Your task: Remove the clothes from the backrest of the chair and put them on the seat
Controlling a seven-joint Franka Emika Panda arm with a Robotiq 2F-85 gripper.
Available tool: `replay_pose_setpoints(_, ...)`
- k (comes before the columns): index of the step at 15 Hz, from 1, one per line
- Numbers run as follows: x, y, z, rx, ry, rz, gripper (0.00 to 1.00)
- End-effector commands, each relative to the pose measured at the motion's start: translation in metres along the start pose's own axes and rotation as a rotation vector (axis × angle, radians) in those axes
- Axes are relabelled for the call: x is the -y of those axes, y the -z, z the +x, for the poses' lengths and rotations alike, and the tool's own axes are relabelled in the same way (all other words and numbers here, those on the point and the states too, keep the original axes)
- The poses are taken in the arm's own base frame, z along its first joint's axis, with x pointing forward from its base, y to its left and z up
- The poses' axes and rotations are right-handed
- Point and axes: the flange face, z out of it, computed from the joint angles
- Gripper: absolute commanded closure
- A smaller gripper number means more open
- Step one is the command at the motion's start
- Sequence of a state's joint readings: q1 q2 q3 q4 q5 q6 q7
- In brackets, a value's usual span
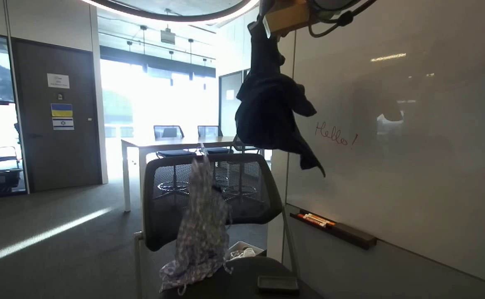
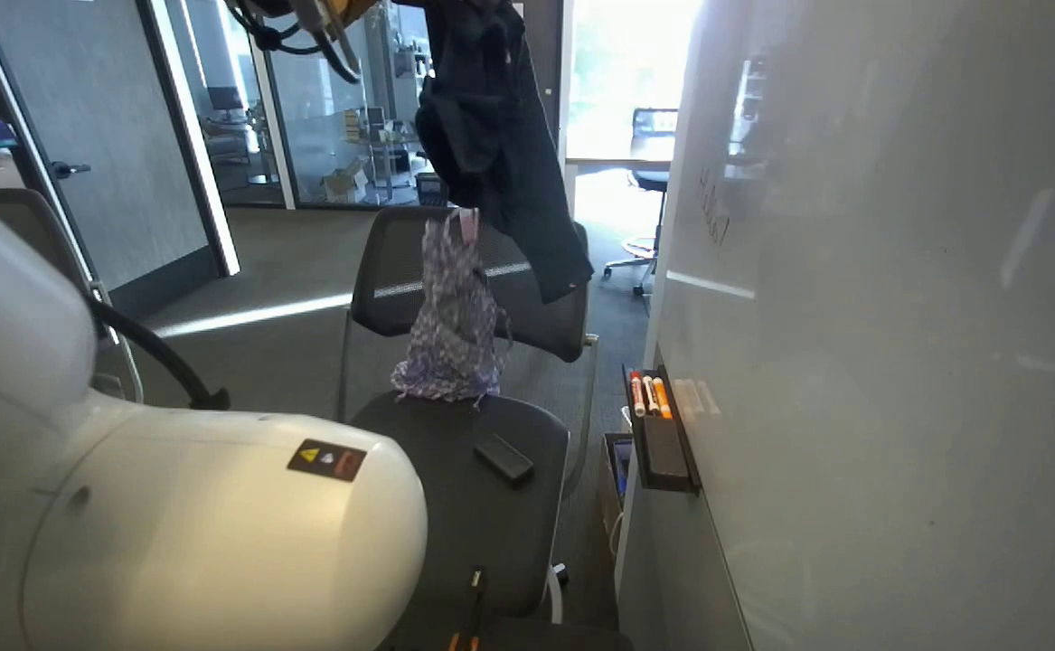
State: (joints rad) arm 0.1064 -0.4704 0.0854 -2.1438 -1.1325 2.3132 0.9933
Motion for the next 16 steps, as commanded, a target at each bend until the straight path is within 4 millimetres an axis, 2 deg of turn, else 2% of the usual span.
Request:
replay_pose_setpoints(1,-0.005,0.027,-0.036,0.046,-0.004,0.067,0.93)
replay_pose_setpoints(5,0.020,0.045,-0.104,0.215,0.061,0.238,0.95)
replay_pose_setpoints(9,0.060,0.056,-0.157,0.372,0.191,0.390,0.96)
replay_pose_setpoints(11,0.079,0.052,-0.181,0.467,0.252,0.446,0.96)
replay_pose_setpoints(16,0.125,0.030,-0.226,0.676,0.389,0.579,0.95)
